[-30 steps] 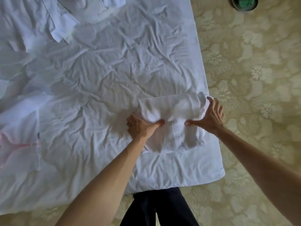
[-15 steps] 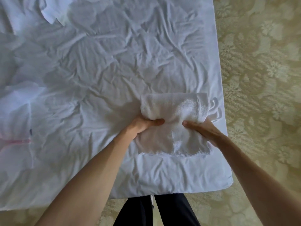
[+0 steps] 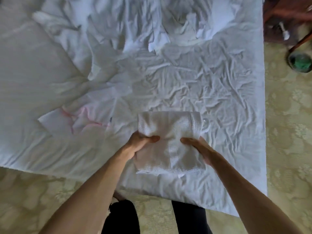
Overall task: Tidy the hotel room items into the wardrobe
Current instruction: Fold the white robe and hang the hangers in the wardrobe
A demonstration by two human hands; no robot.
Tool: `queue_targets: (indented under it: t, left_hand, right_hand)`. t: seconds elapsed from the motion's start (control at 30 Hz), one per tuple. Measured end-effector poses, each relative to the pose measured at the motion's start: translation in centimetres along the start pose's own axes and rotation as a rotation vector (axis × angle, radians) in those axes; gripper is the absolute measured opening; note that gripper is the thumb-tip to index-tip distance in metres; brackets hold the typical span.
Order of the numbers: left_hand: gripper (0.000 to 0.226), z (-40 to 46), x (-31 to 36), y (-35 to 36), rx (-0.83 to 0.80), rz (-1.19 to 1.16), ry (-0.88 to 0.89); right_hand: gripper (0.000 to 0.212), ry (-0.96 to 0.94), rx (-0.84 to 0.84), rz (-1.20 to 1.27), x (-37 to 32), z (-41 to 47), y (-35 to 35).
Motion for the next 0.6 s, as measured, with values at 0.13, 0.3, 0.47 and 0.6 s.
queue_targets:
  t: [0.13,0.3,0.47,0.6]
  left_hand:
    - [0.067,-10.3,0.0,-12.7,0.094,-0.017,0.099]
    - [0.059,-24.4,-0.1,-27.8,0.262,-0.085,0.209]
    - [0.038,-36.5,-1.2,-39.9,0.442,-0.239,0.276]
    - [0.044,-42.7,-4.0,-48.1,0.582,-0.444,0.294]
  right_hand:
    - [0.065,-0.041,-0.077,-0.097,-3.6,0.4,15.6]
    - [0.054,-0.117,-0.218,-0.219,-9.0,0.3,35.3]
    - [0.047,-0.099,-0.358,-0.372,-13.8,1.6,52.4]
    - [0.029,-0.082,-0.509,-0.464,-16.7,3.5,64.6]
Point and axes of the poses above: each hand's wrist, its own z-axis towards the middle knuckle, its own y-axis out of the palm, x = y × z, the point moved 4 cm from there along z, towards the middle knuckle, and after that the axes turned 8 degrees about -x, right-handed, at the moved point
